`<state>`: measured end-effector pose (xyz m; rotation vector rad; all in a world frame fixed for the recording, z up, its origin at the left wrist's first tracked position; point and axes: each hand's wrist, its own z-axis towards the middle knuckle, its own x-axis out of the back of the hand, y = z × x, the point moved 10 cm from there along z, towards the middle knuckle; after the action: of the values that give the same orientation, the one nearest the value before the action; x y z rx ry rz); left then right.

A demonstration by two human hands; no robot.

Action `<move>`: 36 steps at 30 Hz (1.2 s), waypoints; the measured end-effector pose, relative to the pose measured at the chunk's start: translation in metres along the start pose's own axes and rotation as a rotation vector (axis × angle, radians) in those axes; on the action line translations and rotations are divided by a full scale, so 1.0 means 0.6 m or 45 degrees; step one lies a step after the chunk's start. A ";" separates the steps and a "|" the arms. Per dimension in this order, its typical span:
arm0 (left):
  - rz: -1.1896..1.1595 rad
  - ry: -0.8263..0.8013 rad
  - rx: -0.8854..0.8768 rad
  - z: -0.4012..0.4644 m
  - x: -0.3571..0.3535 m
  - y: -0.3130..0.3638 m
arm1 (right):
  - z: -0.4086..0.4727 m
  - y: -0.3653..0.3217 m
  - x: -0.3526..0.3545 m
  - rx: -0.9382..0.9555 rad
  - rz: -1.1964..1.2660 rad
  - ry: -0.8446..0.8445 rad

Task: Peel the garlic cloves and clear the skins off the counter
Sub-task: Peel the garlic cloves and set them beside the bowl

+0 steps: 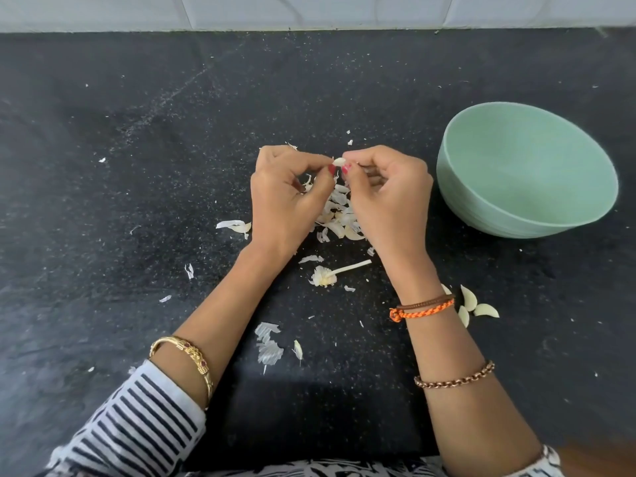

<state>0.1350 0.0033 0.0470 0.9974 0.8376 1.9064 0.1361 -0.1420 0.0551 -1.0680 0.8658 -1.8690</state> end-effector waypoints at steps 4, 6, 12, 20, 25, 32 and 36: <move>-0.171 -0.109 0.194 0.004 -0.014 -0.025 | -0.001 -0.004 -0.003 0.057 -0.034 -0.014; -0.330 -0.130 0.311 0.002 -0.021 -0.034 | 0.000 -0.005 -0.002 0.067 0.002 -0.018; -0.587 -0.092 0.479 -0.003 -0.027 -0.045 | 0.004 0.011 -0.011 -0.066 0.168 -0.108; -0.844 -0.047 0.619 -0.002 -0.031 -0.057 | 0.001 0.006 -0.008 -0.112 0.329 -0.104; -0.689 -0.068 0.433 0.006 -0.018 -0.043 | -0.004 0.021 -0.014 -0.350 0.506 -0.154; -0.155 -0.095 -0.012 0.008 -0.008 -0.006 | -0.003 0.032 -0.003 -0.342 0.219 -0.064; 0.017 -0.103 -0.079 0.007 -0.011 -0.006 | 0.000 0.026 0.001 -0.248 0.086 -0.050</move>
<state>0.1423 0.0000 0.0439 1.0370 0.7228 1.8789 0.1405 -0.1492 0.0422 -1.1741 1.0645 -1.7293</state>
